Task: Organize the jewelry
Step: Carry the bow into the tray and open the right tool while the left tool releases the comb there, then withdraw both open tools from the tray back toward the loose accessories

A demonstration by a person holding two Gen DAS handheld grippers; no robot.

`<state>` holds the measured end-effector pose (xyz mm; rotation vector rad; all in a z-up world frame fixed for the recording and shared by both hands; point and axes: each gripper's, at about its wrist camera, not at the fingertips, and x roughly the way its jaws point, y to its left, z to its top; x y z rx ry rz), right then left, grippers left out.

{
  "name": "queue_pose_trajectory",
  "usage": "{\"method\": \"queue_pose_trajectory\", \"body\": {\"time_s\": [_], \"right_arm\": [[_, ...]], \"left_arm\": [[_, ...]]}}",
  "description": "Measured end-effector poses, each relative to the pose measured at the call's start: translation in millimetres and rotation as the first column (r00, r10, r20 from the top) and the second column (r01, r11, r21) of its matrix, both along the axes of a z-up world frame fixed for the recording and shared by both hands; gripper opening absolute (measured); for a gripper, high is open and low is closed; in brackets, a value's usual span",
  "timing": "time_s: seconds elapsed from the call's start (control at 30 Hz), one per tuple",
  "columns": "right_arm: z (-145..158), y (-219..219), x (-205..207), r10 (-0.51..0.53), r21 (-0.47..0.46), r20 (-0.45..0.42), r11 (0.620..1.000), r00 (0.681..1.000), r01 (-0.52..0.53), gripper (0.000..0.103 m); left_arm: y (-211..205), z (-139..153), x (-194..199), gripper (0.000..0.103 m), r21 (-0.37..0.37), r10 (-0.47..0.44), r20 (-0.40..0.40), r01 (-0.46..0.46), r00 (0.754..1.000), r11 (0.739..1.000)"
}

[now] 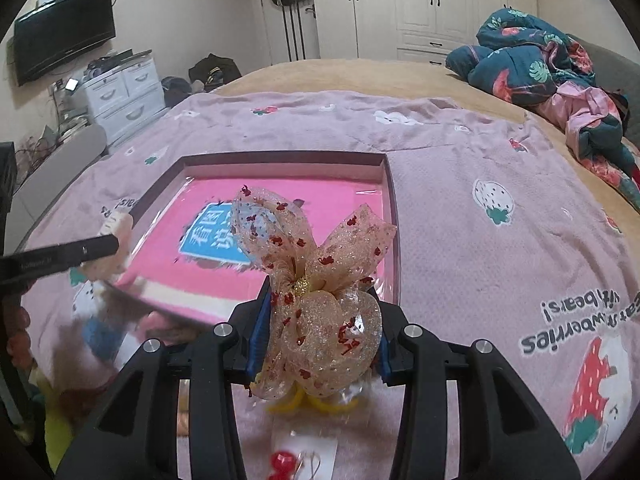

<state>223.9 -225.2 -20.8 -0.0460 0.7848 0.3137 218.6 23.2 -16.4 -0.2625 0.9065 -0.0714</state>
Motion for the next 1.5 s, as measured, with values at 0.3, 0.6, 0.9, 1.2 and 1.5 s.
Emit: {"method": "queue_pose_trajectory", "body": {"time_s": [0.3,0.6,0.9,1.2,1.5], "right_arm": [[-17,9,33,-0.01,-0.032,-0.063,0.999,0.998,0.008,0.041],[-28,16,53,-0.024,-0.051,-0.101,0.998,0.995,0.019,0.042],[-30,16,56,-0.037,-0.063,-0.106,0.998,0.994,0.03,0.052],[-13,-1,35,-0.076,-0.035,-0.054,0.997,0.996,0.074,0.075],[3,-18,3,-0.09,-0.017,-0.026,0.996,0.996,0.09,0.081]], "left_arm": [[-5,-10,20,0.019,0.037,-0.019,-0.027,0.02,0.999,0.999],[0,-21,31,0.019,0.029,-0.032,-0.061,0.033,0.998,0.999],[1,-27,36,0.019,0.016,-0.049,-0.066,0.05,0.997,0.999],[1,-23,32,0.036,0.01,-0.064,-0.046,0.065,0.997,0.998],[7,-2,9,0.053,0.003,-0.04,0.002,0.04,0.999,0.999]]}}
